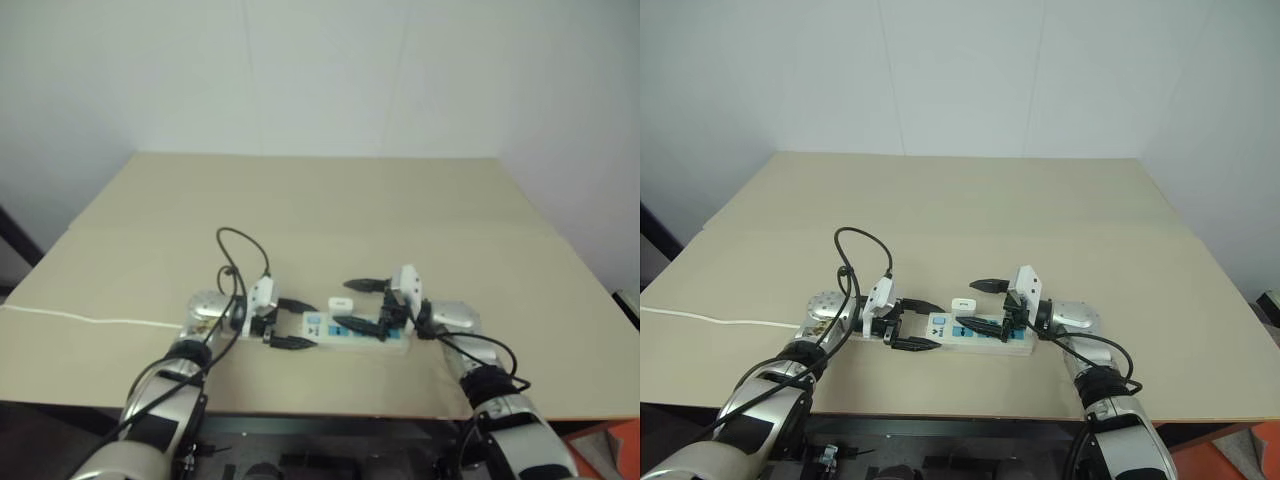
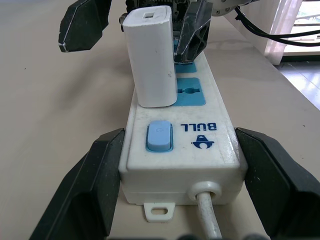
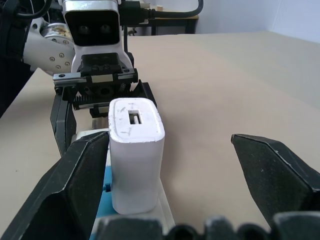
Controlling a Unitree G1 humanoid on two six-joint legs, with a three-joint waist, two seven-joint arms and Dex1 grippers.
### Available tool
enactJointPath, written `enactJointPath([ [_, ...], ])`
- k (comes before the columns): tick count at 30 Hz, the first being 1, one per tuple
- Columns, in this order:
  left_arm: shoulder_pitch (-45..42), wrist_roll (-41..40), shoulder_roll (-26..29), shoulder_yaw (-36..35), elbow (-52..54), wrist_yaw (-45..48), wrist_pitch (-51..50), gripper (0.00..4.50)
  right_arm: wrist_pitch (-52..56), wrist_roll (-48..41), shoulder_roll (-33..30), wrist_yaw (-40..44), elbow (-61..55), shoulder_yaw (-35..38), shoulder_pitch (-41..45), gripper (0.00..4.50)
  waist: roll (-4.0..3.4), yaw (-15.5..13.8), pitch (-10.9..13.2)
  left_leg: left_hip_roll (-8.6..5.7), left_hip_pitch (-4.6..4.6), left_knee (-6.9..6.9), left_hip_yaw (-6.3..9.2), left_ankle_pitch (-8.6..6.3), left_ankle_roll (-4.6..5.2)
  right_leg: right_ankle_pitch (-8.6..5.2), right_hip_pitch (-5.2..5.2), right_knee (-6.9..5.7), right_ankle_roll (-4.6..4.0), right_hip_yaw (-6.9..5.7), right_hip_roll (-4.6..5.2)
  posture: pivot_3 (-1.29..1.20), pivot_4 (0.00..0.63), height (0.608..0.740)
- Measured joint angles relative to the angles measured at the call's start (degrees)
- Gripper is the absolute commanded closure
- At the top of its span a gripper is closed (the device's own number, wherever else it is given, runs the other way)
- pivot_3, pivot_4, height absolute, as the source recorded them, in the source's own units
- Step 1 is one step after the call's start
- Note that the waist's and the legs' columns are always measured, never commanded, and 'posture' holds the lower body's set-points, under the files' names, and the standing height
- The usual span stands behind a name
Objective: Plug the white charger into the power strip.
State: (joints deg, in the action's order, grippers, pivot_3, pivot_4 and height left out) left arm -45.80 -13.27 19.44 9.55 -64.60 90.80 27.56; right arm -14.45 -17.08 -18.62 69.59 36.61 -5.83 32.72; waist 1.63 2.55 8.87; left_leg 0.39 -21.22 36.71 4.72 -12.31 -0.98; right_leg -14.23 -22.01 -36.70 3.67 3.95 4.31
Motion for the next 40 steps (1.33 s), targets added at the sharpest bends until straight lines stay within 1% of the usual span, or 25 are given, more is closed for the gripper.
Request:
enactJointPath([
  [1,0.0,0.3,0.1,0.2,-0.2,0.1,-0.1,0.05,0.0,-0.1,-0.3,0.5,-0.2,0.3,-0.1,0.00,0.00,0.0,0.0,0.00,-0.03,0.00,0.00,0.00,0.00,0.00,-0.01,0.01,0.00,0.00,0.00,0.00,0.150,0.740],
  [5,0.1,0.2,0.1,0.5,-0.2,0.9,-0.3,0.02,0.5,-0.8,-1.3,1.8,-1.9,1.7,-1.2,0.00,0.01,-0.1,0.0,0.00,-0.12,0.00,0.00,-0.01,-0.01,0.00,-0.09,0.03,0.00,-0.01,0.01,0.00,0.150,0.740],
  [9,1.6,-3.3,1.6,0.8,3.1,1.3,-3.0,0.02,4.0,-2.9,-4.3,3.0,-7.6,3.0,-4.5,0.00,-0.01,-0.1,0.2,0.00,-0.40,0.00,0.01,0.00,-0.01,0.00,-0.33,0.01,0.00,-0.01,0.01,0.00,0.150,0.740],
  [11,2.4,-6.0,3.3,0.7,5.9,1.4,-5.3,0.02,5.3,-4.0,-6.6,3.7,-11.2,4.0,-6.7,0.00,-0.03,-0.1,0.5,0.00,-0.57,0.01,0.01,0.00,-0.01,0.01,-0.51,-0.02,-0.01,-0.01,0.02,0.00,0.150,0.740],
  [14,3.6,-12.3,7.6,-0.7,11.9,1.5,-11.6,0.02,9.0,-6.7,-11.8,4.7,-18.0,6.5,-10.6,0.00,-0.19,-0.1,0.9,-0.02,-1.18,0.09,0.01,0.00,-0.01,0.07,-1.17,-0.18,-0.09,0.00,0.03,0.00,0.150,0.740],
  [15,4.0,-14.6,8.8,-1.9,13.8,1.5,-14.0,0.02,10.0,-7.5,-13.9,4.8,-20.3,7.9,-11.7,0.00,-0.24,-0.1,1.0,-0.02,-1.22,0.09,0.01,0.00,-0.01,0.16,-1.22,-0.22,-0.25,0.00,0.04,0.00,0.150,0.740],
  [17,4.5,-17.9,11.8,-3.5,17.0,1.5,-17.5,0.02,11.2,-9.0,-18.5,5.6,-24.7,10.7,-14.6,0.00,-0.27,-0.1,1.2,-0.02,-1.22,0.07,0.01,0.00,0.00,0.14,-1.23,-0.20,-0.25,0.00,0.04,0.00,0.150,0.740],
  [21,8.5,-18.3,22.9,-3.3,18.4,1.4,-16.6,0.02,11.4,-8.9,-29.2,7.5,-29.9,17.5,-24.1,0.00,-0.32,0.3,1.3,0.00,-1.13,0.01,-0.08,-0.03,0.01,0.00,-1.21,-0.13,-0.10,0.03,0.04,0.00,0.150,0.740],
  [22,9.8,-18.3,25.1,-3.0,17.9,1.5,-16.2,0.02,11.4,-8.9,-31.1,7.9,-30.0,18.9,-26.1,0.00,-0.32,0.2,1.3,0.01,-1.10,0.01,-0.09,-0.02,0.01,-0.03,-1.18,-0.13,-0.07,0.04,0.04,0.00,0.150,0.740],
  [23,10.2,-18.4,26.0,-2.8,17.6,1.4,-16.2,0.02,11.7,-8.9,-32.2,8.0,-30.2,19.7,-27.1,0.00,-0.33,0.2,1.4,0.02,-1.08,0.02,-0.10,-0.02,0.01,-0.03,-1.14,-0.12,-0.07,0.04,0.04,0.00,0.150,0.740],
  [27,10.6,-19.4,27.7,-1.8,17.6,1.5,-16.1,0.02,14.4,-9.3,-35.6,8.6,-32.6,22.2,-29.6,0.00,-0.32,-0.4,1.4,0.05,-1.07,0.06,-0.12,0.01,0.01,-0.01,-1.10,-0.08,-0.08,0.02,0.02,0.00,0.150,0.740],
  [32,10.5,-20.4,27.9,-1.6,17.6,1.5,-15.7,0.02,15.0,-10.4,-35.7,8.3,-34.1,24.4,-31.9,0.00,-0.32,-0.4,1.4,0.04,-1.23,0.05,-0.13,-0.02,-0.03,-0.04,-1.20,-0.04,-0.10,0.02,0.05,0.00,0.150,0.740],
  [38,10.7,-20.5,27.2,-1.2,17.8,1.5,-15.3,0.02,16.3,-11.1,-35.7,6.8,-35.8,25.9,-34.1,0.00,-0.29,-0.4,1.5,0.03,-1.17,0.06,-0.13,-0.02,-0.03,-0.06,-1.16,-0.07,-0.06,0.03,0.05,0.00,0.150,0.740],
  [40,10.7,-20.5,27.0,-1.2,17.8,1.5,-15.3,0.02,18.3,-11.1,-36.1,5.5,-36.8,26.9,-34.9,0.00,-0.30,-0.3,1.5,0.03,-1.15,0.06,-0.13,-0.02,-0.03,-0.06,-1.15,-0.08,-0.06,0.03,0.04,0.00,0.150,0.740],
])
